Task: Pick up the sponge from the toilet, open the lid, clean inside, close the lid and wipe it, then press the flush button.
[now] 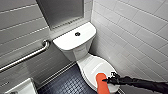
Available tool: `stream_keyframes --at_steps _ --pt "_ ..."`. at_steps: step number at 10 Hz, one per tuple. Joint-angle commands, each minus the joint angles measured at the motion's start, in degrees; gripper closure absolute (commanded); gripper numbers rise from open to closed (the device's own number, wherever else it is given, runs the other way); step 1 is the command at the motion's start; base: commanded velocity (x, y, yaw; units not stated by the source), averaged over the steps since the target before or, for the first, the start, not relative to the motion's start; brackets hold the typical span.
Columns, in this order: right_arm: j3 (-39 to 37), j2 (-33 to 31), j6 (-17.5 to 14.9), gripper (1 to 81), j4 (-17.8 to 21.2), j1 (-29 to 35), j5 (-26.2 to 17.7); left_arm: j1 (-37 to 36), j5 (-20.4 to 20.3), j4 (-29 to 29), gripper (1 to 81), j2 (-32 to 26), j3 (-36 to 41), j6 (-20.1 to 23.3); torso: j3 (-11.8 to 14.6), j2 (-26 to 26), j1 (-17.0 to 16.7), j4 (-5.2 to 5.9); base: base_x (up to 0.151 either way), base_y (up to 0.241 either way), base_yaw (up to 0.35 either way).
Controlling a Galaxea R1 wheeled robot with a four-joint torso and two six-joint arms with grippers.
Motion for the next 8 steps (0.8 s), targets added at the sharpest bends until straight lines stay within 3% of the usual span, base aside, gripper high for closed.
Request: stream_keyframes --at_steps 1,8 --pt "-3.31 2.53 -0.58 1.0 1.45 3.14 -3.38 3.45 6.51 0.13 1.0 0.18 0.42 0.36 0.00 0.00 0.00 0.00 0.000 0.000 0.000" --pt "-6.65 4.82 -0.66 1.0 1.54 1.82 -3.30 3.45 6.60 0.04 1.0 0.10 0.42 0.36 0.00 0.00 0.00 0.00 0.000 0.000 0.000"
